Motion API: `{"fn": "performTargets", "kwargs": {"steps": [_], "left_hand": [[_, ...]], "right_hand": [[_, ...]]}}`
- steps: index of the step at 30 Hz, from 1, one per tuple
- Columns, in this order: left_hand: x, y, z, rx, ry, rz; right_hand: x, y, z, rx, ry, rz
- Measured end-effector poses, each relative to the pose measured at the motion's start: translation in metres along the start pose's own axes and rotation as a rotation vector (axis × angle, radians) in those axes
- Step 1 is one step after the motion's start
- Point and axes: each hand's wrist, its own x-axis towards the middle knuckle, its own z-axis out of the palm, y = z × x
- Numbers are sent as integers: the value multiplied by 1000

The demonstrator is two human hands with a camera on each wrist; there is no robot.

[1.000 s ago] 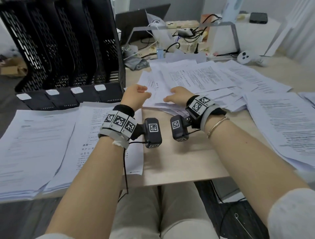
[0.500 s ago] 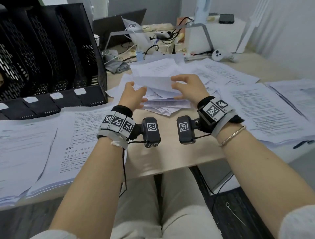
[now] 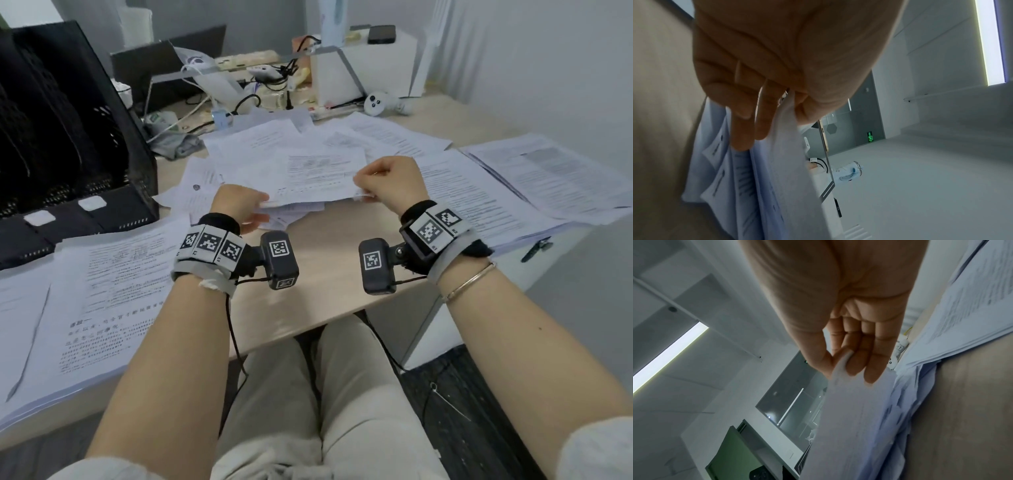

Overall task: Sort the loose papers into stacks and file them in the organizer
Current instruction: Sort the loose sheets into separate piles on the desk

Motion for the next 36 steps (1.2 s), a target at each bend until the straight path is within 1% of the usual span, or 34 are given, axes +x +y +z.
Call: {"fn": "performTargets", "kwargs": {"steps": [3,6,9,12,15,18,22,27,30,32,36], "left_hand": [[0,0,9,58,84,82],[0,1,11,105,180,222],[-1,5,12,33,274,360],[-2,11,16,-83,305,434],[-5,17,24,-162,318,463],[-8,20,35,-163,301,486],[-5,19,47,-127,285,490],[-3,16,55,-52,235,454],[-4,14,58,-55,204,443],[-7,13,57,-34,211,452],[-10,13,48,-86,228,452]], "right_hand": [[-3,7,-5,-50,-9,14],[-5,12,-7,-71,-16,30],[-8,14,-5,-20,-6,68],[-9,13,-4,112,20,101],[-11,11,-5,173,29,87],[-12,11,-9,174,72,54],[-10,10,-21,130,152,-18],[-11,8,-29,82,223,-135],[-14,5,-32,101,217,-150],[-16,3,-35,101,208,-145],[-18,6,-37,40,189,-111]]}}
